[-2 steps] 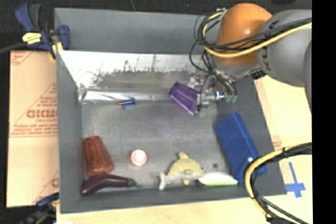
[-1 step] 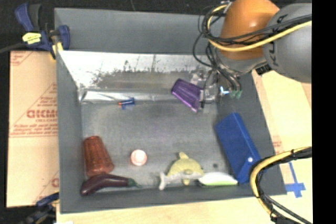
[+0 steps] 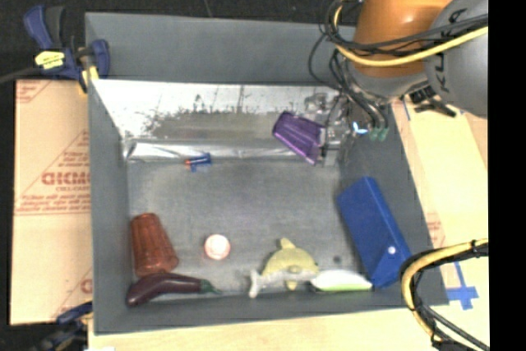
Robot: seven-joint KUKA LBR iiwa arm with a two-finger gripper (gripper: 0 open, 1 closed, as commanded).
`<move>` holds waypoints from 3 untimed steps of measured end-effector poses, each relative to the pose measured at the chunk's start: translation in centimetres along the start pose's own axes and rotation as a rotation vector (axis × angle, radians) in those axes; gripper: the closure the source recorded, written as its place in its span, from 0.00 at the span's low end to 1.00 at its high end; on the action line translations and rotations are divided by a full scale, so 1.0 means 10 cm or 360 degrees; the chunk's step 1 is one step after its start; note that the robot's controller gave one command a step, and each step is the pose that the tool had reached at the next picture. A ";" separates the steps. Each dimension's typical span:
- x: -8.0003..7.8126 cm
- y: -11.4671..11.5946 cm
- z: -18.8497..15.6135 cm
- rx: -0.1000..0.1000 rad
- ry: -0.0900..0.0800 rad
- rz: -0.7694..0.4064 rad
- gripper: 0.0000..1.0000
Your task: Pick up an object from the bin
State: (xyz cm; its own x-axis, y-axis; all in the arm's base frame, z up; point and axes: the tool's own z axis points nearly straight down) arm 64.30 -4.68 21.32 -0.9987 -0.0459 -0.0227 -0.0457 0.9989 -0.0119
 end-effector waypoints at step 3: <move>-0.06 0.08 0.77 0.0001 -0.0021 0.0006 1.00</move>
Offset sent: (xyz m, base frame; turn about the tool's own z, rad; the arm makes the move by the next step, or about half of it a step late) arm 0.0071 0.0009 0.0253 -0.0273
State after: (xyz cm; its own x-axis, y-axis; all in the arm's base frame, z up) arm 65.05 -3.97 13.64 -0.9985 -0.0422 -0.0357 -0.0418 0.9990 -0.0127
